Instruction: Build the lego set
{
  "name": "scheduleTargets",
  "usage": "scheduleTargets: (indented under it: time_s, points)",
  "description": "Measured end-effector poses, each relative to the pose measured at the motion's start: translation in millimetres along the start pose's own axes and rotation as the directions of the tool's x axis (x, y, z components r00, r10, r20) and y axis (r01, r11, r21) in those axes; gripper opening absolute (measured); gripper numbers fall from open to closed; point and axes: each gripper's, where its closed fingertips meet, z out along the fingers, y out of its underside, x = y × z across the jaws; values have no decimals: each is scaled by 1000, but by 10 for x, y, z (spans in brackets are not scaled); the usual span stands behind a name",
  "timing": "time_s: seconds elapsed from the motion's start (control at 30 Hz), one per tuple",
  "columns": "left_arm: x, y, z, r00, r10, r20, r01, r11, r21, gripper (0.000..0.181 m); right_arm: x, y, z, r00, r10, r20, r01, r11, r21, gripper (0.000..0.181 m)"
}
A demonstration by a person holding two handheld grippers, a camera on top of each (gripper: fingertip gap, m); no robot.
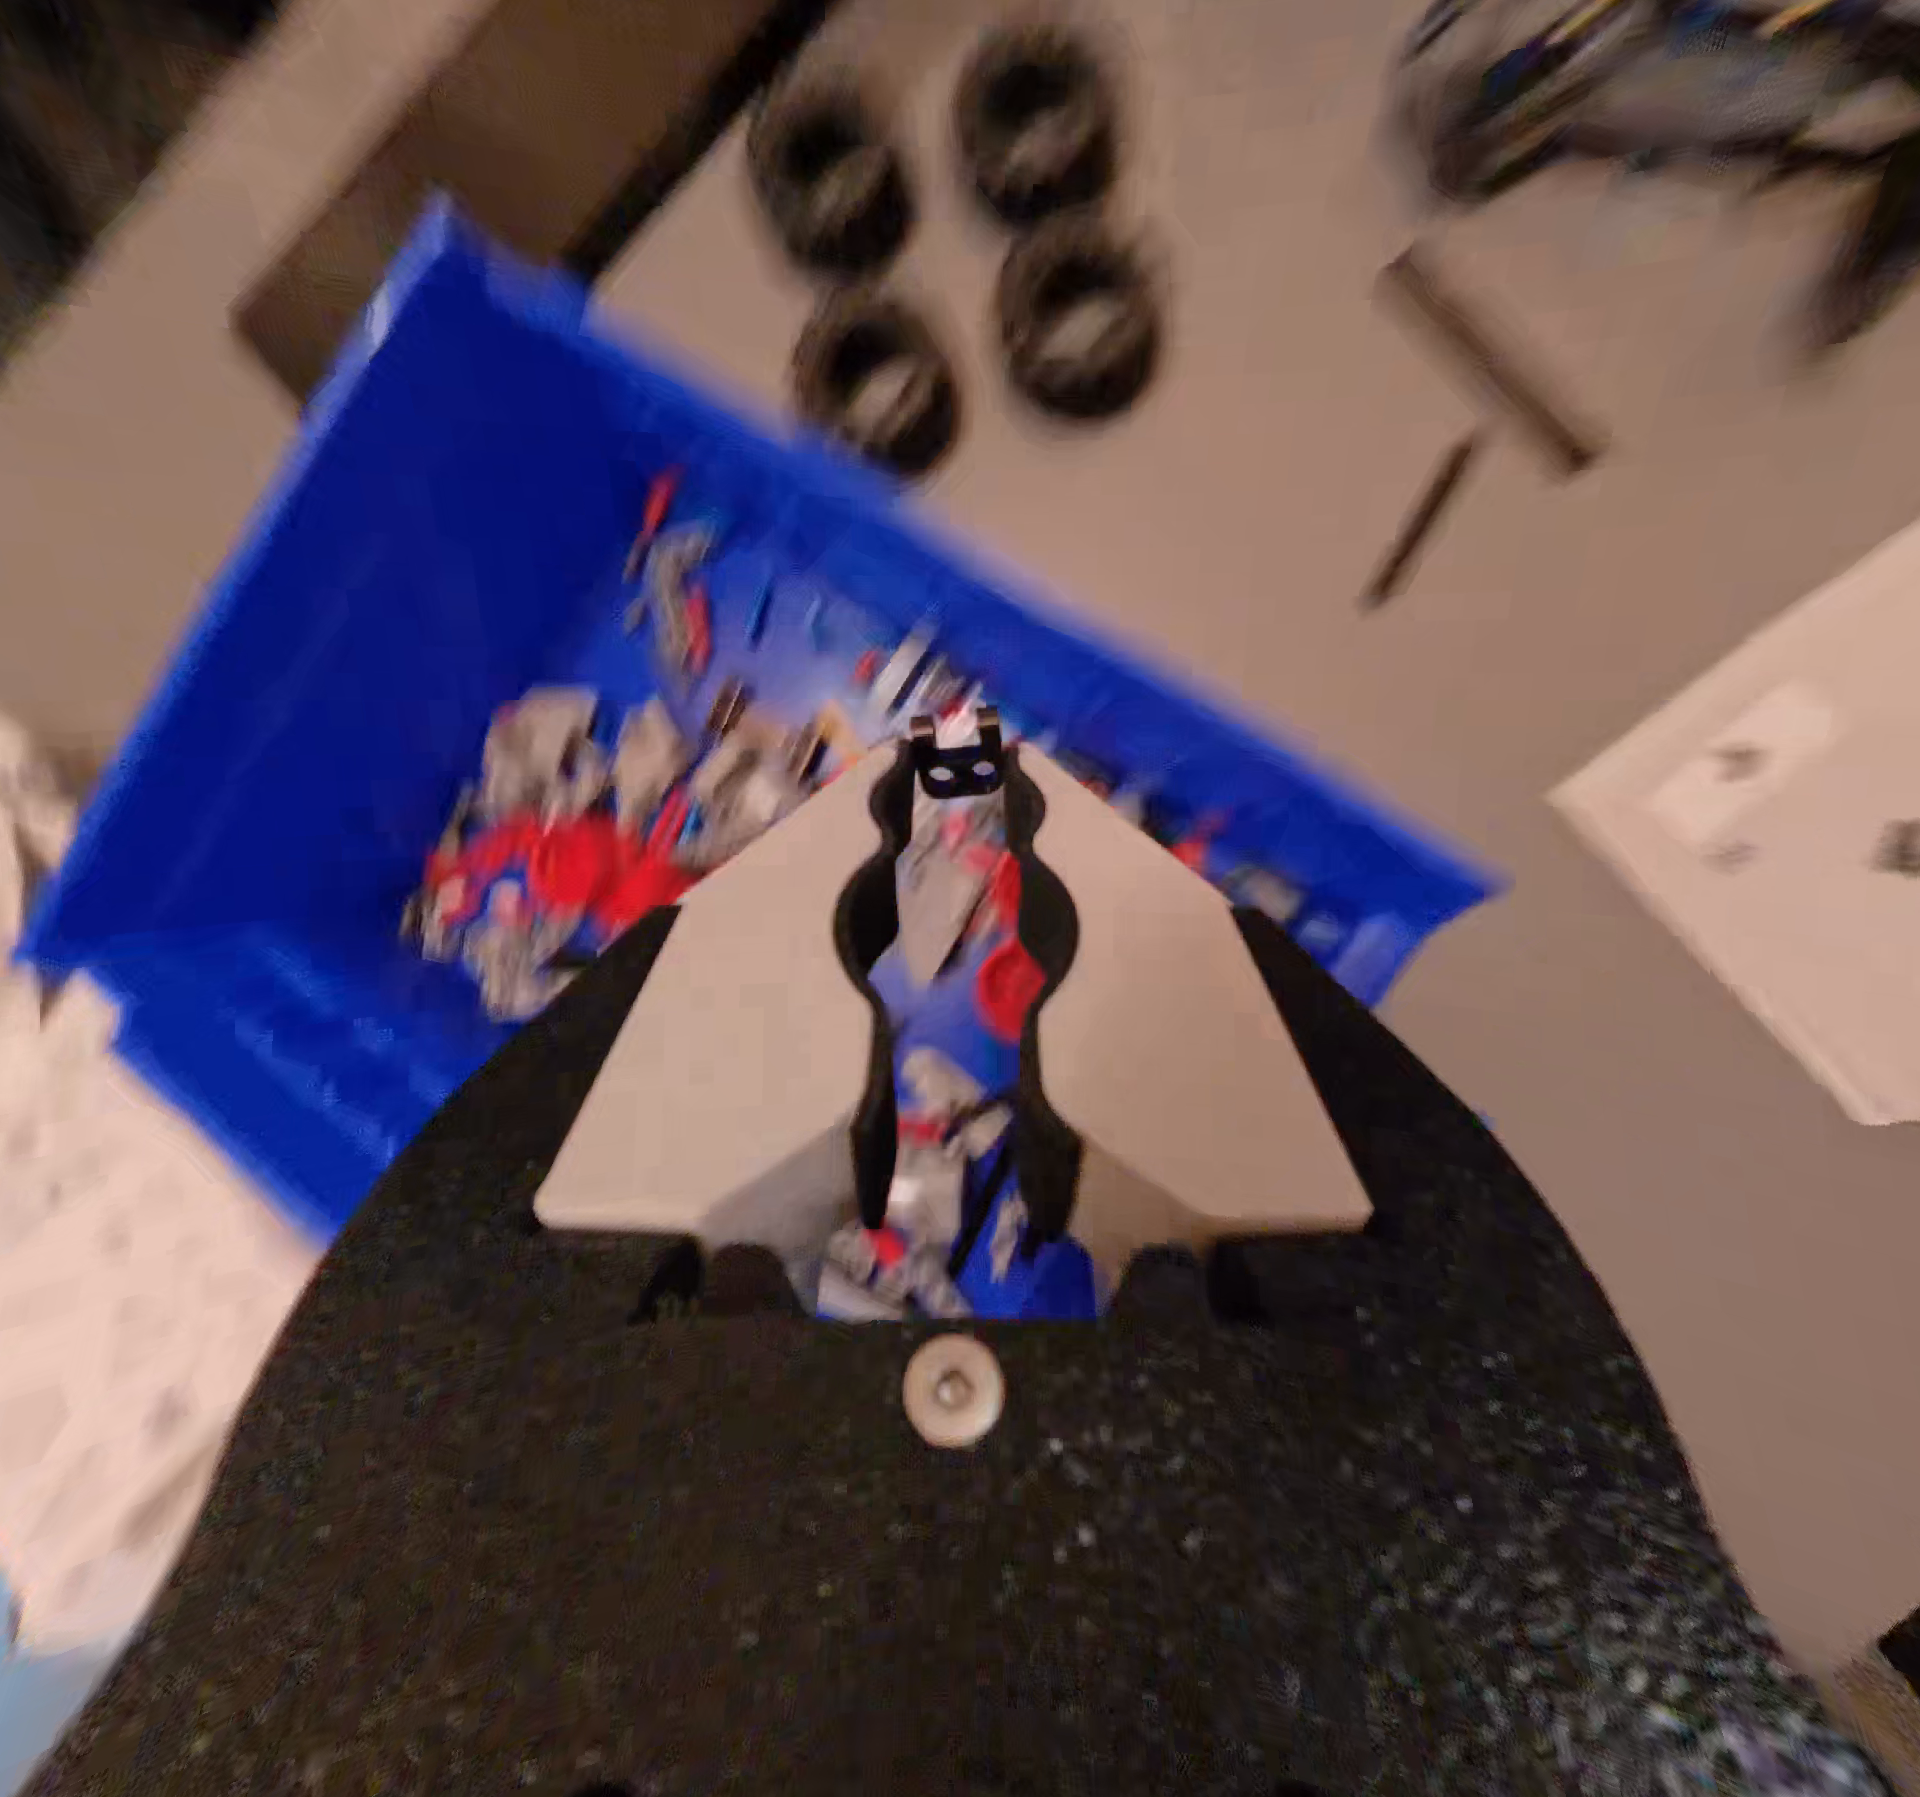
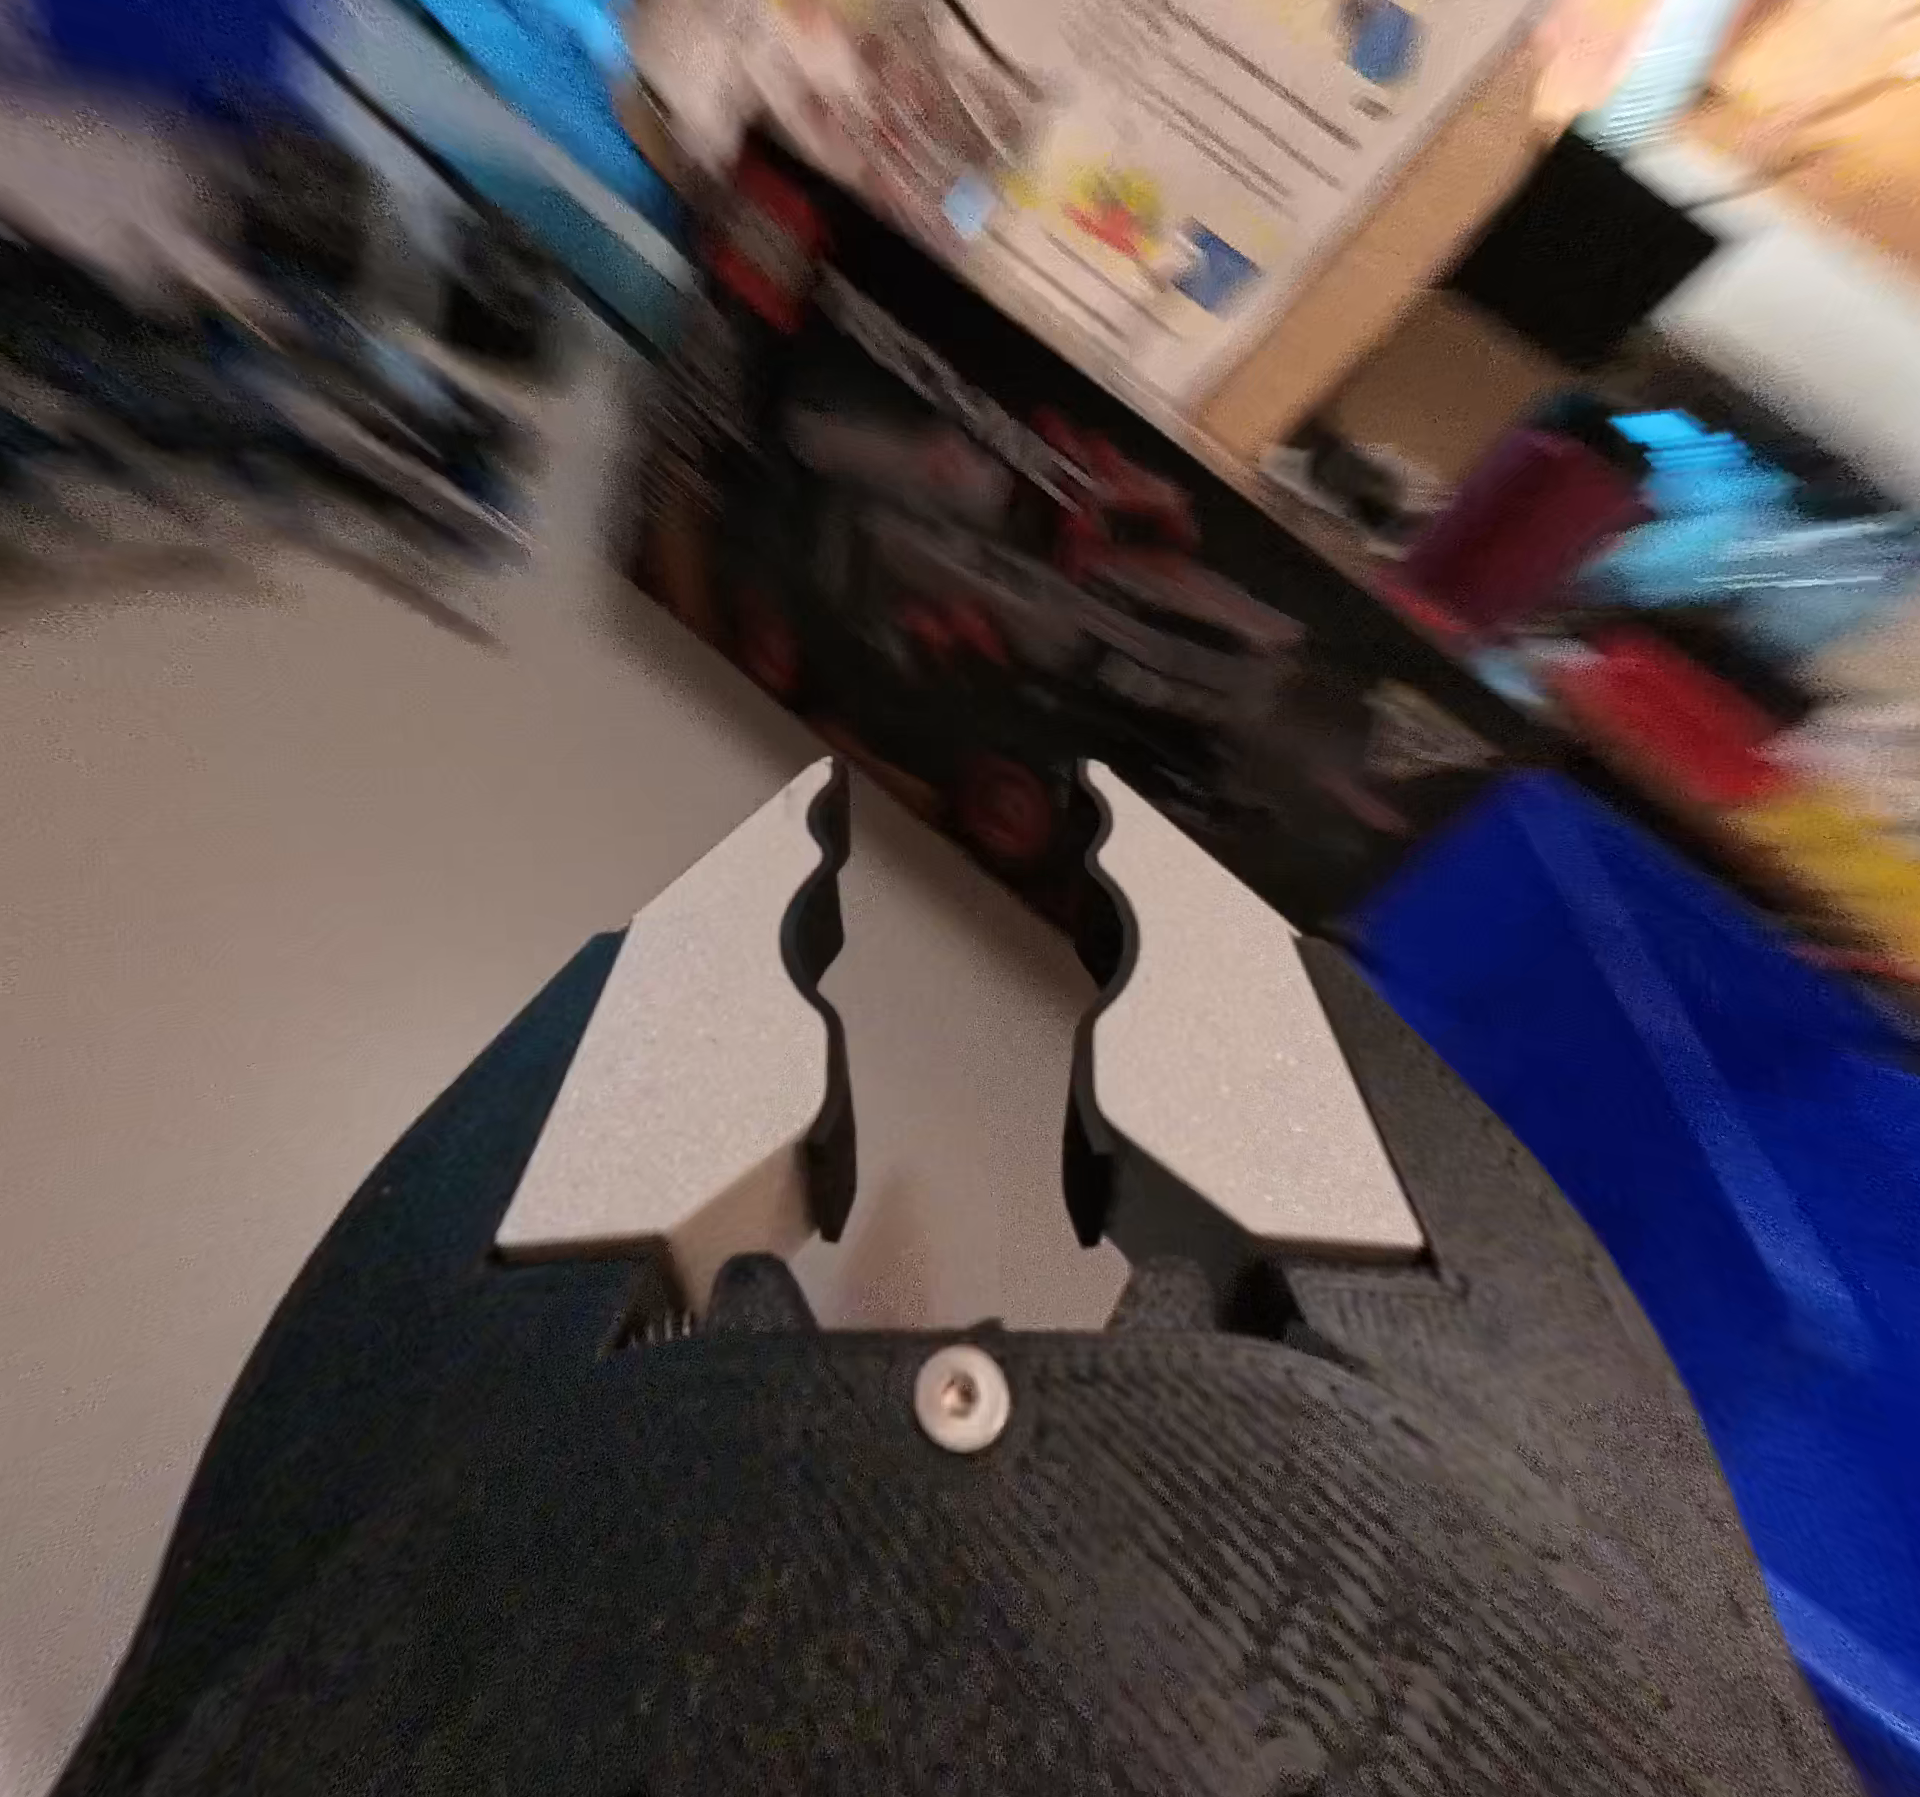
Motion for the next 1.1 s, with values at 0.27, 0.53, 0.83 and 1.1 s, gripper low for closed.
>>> scheduleTargets:
  time_s: [0.27, 0.53, 0.83, 1.1]
  points:
    - [1828, -1057, 226, 886, 428, -180, -315, 839, 444, 14, -830, -949, -265, 682, 424, 596, -564, 824, 59, 34]
    - [2416, -1355, 345, 839, 543, 40, -436, 626, 647, 14, -1536, -1297, -171, 462, 547, 698, -648, 746, -156, 30]
    - [2531, -1302, 406, 659, 676, 329, -722, 445, 530, 13, -1726, -1367, -215, 329, 568, 754, -688, 692, -220, 32]
    - [2554, -1273, 478, 548, 715, 433, -824, 374, 426, 13, -1730, -1380, -185, 363, 555, 748, -694, 697, -181, 8]
